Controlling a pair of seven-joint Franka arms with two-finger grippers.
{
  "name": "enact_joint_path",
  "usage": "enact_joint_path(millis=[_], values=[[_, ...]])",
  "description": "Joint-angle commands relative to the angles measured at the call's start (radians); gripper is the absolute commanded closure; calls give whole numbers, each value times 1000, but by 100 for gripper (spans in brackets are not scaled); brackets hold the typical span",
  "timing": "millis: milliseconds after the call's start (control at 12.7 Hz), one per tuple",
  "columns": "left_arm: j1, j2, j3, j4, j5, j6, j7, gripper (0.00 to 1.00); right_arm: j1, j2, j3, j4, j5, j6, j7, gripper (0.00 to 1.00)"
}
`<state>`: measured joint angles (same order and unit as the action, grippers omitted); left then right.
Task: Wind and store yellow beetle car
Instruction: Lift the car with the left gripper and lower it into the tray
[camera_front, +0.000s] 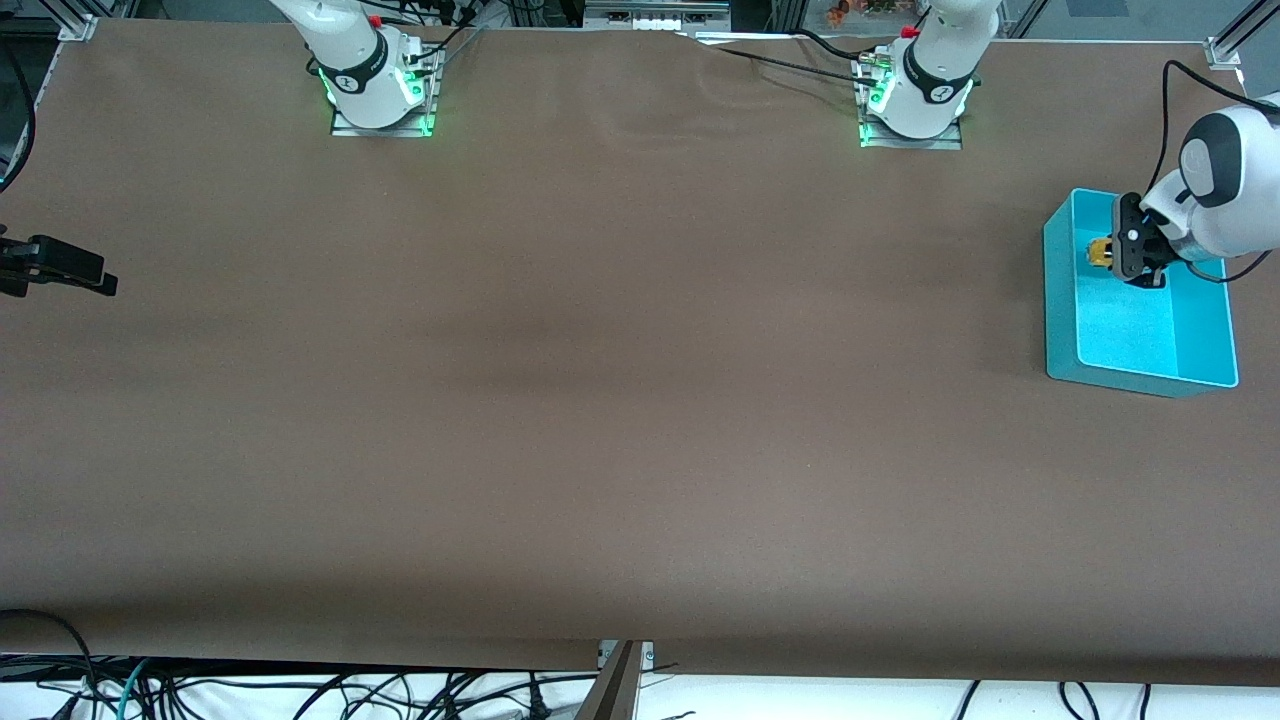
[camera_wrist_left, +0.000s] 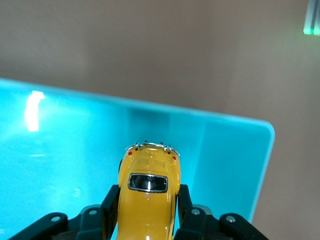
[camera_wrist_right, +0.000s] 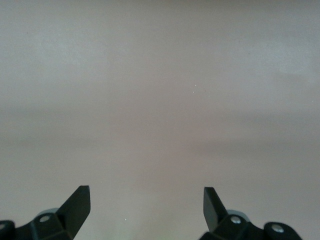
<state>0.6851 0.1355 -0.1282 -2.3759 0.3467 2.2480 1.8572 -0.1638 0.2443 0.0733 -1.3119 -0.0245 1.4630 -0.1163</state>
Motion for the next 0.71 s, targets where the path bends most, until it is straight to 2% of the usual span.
enact_joint_path(millis=[0, 79, 315, 473, 552, 630], values=[[82, -27, -8, -64, 55, 66, 77, 100, 3, -7, -3, -6, -14, 5, 9, 0], [99, -10, -8, -89, 73, 128, 76, 100, 3, -7, -1, -6, -12, 5, 9, 0], [116, 47, -8, -91, 78, 191, 71, 100, 3, -7, -1, -6, -14, 7, 7, 0], [116, 55, -10, -89, 77, 214, 62, 77, 3, -7, -3, -6, -14, 7, 9, 0], [116, 62, -10, -88, 74, 226, 60, 47, 3, -7, -3, -6, -14, 7, 9, 0], [108, 62, -11, -86, 74, 225, 50, 0, 3, -7, -3, -4, -14, 10, 9, 0]])
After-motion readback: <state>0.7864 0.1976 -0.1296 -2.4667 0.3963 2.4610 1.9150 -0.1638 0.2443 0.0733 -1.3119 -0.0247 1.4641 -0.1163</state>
